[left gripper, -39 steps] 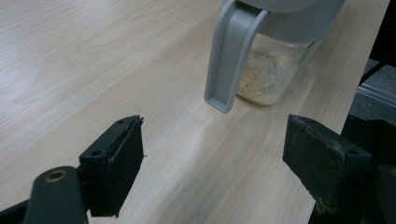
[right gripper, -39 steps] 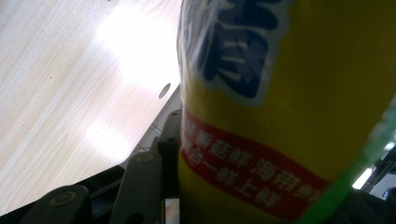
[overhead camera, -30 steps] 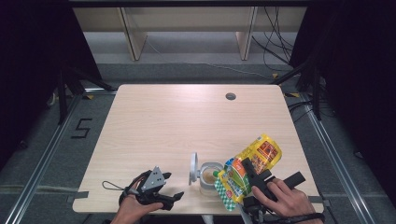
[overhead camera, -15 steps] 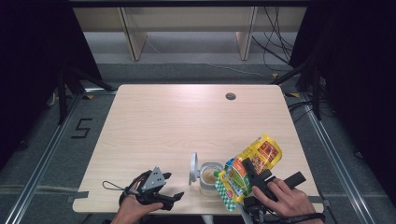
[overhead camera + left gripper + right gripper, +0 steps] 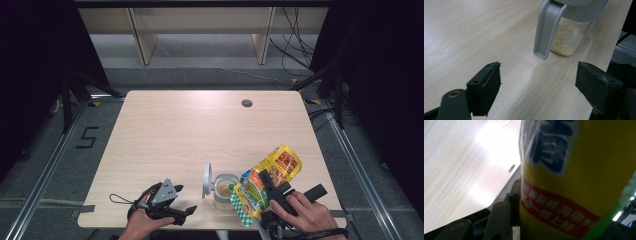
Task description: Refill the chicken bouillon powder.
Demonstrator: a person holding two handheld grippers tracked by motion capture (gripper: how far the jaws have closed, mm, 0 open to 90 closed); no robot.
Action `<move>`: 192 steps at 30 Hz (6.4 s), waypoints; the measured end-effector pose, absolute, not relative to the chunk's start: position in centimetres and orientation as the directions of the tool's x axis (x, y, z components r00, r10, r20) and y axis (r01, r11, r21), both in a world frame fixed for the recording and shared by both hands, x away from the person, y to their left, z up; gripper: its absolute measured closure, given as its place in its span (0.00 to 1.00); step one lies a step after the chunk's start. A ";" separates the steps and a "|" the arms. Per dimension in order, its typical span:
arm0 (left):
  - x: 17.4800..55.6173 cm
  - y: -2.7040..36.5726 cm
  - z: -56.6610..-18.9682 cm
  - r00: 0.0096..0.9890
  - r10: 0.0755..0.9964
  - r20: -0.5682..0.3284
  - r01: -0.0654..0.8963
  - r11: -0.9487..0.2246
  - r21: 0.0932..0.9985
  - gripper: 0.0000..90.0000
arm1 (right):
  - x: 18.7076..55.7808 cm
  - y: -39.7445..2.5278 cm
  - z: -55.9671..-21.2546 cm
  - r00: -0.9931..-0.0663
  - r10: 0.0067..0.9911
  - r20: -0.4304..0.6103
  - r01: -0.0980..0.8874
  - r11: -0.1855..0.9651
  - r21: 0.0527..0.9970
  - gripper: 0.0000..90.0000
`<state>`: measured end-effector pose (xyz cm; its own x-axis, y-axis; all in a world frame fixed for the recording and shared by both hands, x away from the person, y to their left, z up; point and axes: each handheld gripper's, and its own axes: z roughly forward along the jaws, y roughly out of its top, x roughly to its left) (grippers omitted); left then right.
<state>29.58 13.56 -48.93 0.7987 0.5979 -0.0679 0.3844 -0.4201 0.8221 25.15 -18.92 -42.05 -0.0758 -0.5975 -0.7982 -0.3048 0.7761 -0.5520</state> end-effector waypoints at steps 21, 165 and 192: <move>29.6 13.5 -48.9 0.798 0.599 -0.069 0.384 -0.418 0.823 0.22 | 25.0 -18.9 -42.0 -0.053 -0.614 -0.788 -0.301 0.762 -0.573 0.68; 29.7 13.6 -49.0 0.800 0.597 -0.067 0.382 -0.419 0.824 0.22 | 25.0 -19.0 -42.0 -0.061 -0.623 -0.780 -0.302 0.756 -0.580 0.69; 29.7 13.6 -49.0 0.801 0.596 -0.062 0.378 -0.422 0.824 0.22 | 25.0 -19.1 -41.8 -0.064 -0.618 -0.783 -0.301 0.761 -0.576 0.71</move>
<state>29.65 13.62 -49.01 0.8005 0.5961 -0.0620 0.3781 -0.4220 0.8240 24.96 -19.13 -41.85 -0.0643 -0.6182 -0.7834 -0.3006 0.7605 -0.5755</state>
